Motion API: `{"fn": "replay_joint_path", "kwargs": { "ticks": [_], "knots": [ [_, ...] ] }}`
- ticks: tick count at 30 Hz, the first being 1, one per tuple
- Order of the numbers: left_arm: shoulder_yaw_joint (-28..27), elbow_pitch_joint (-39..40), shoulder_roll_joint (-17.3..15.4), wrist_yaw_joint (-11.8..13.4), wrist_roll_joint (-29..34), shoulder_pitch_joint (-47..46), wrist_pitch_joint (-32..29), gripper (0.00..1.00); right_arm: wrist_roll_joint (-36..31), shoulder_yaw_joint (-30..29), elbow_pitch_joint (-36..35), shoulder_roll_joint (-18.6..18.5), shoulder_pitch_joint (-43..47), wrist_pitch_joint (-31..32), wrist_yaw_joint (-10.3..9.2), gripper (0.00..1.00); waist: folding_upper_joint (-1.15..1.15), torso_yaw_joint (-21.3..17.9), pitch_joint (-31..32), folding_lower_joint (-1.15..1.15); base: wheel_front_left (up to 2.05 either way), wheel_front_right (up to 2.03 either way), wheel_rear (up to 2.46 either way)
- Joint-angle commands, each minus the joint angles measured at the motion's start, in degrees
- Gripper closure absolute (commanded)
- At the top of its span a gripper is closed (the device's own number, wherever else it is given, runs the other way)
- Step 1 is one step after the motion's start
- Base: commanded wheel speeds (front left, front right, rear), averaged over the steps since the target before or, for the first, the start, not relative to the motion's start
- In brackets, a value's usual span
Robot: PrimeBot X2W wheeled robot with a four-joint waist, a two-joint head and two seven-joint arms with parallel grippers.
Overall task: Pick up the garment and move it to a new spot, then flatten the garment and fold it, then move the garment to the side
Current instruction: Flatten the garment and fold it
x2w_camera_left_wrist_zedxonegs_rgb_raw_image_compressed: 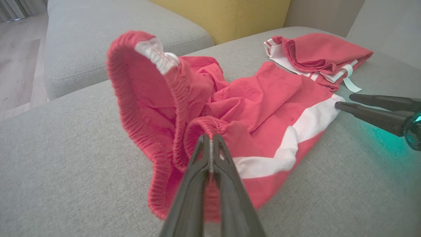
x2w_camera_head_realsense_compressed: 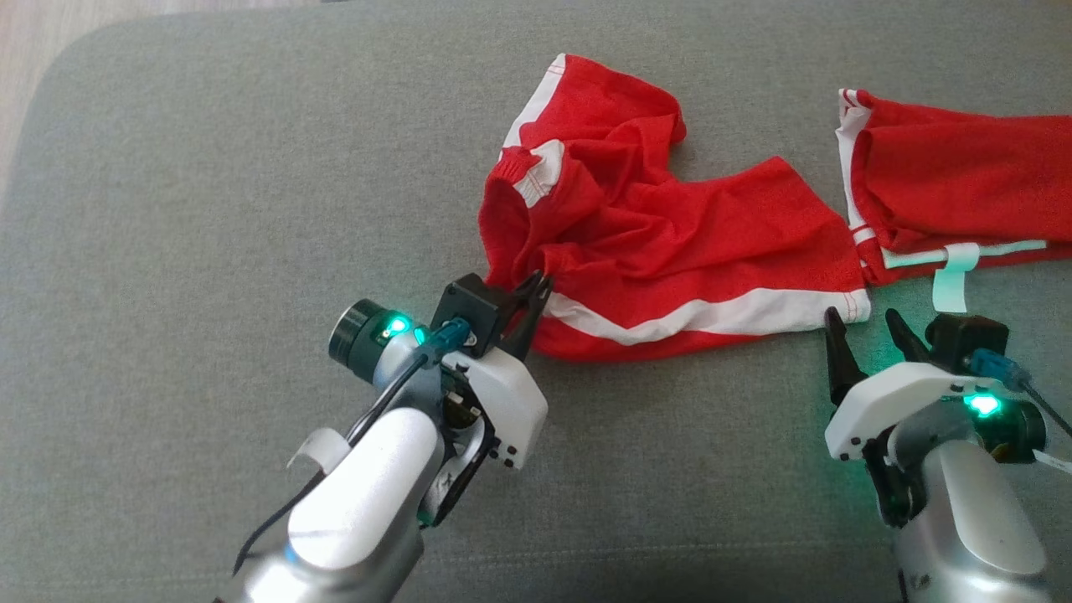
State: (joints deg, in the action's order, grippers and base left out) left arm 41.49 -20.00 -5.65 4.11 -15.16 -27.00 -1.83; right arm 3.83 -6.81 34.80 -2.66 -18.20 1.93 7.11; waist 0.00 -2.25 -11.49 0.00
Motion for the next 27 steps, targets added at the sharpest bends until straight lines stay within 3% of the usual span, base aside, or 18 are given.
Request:
{"fn": "replay_joint_path", "kwargs": {
  "ticks": [1, 11, 12, 14, 20, 27],
  "knots": [
    [-2.0, 2.3, -0.9, 0.4, -0.2, -1.6, 0.7, 1.0, -0.5, 0.9, -0.9, -0.2, -2.4, -1.0, 0.37, 0.0, 0.0, 0.2, -0.2, 0.0, 0.0, 0.0, 0.0],
    [-1.8, 2.8, -1.3, 0.6, -0.5, -1.9, 1.0, 1.0, -1.1, 1.0, 3.1, -0.2, -4.9, -2.0, 0.37, 0.0, 0.0, 0.1, -0.9, 0.0, 0.0, 0.0, 0.0],
    [-1.8, 2.8, -1.4, 0.6, -0.5, -2.0, 1.0, 1.0, -1.0, 1.2, 3.5, -0.2, -5.1, -2.0, 0.37, 0.11, 0.0, 0.1, -0.9, 0.0, 0.0, 0.0, 0.0],
    [-1.7, 2.7, -1.4, 0.7, -0.6, -2.1, 1.0, 1.0, -0.9, 2.0, 4.1, -0.2, -5.5, -2.1, 0.37, 1.0, 0.0, 0.0, -0.9, 0.0, 0.0, 0.0, 0.0],
    [-2.1, 3.2, -1.8, 1.2, -0.7, -2.5, 1.9, 1.0, -0.9, 3.7, 2.1, -0.7, -6.7, -1.9, 0.37, 1.0, 0.0, -0.2, -0.9, 0.0, 0.0, 0.0, 0.0],
    [-4.6, 6.4, -3.4, 2.4, -1.2, -3.9, 4.3, 1.0, 6.3, 8.9, -9.4, -7.4, -8.5, 2.8, 0.37, 1.0, 0.0, -0.7, 0.2, 0.0, 0.0, 0.0, 0.0]
  ]
}}
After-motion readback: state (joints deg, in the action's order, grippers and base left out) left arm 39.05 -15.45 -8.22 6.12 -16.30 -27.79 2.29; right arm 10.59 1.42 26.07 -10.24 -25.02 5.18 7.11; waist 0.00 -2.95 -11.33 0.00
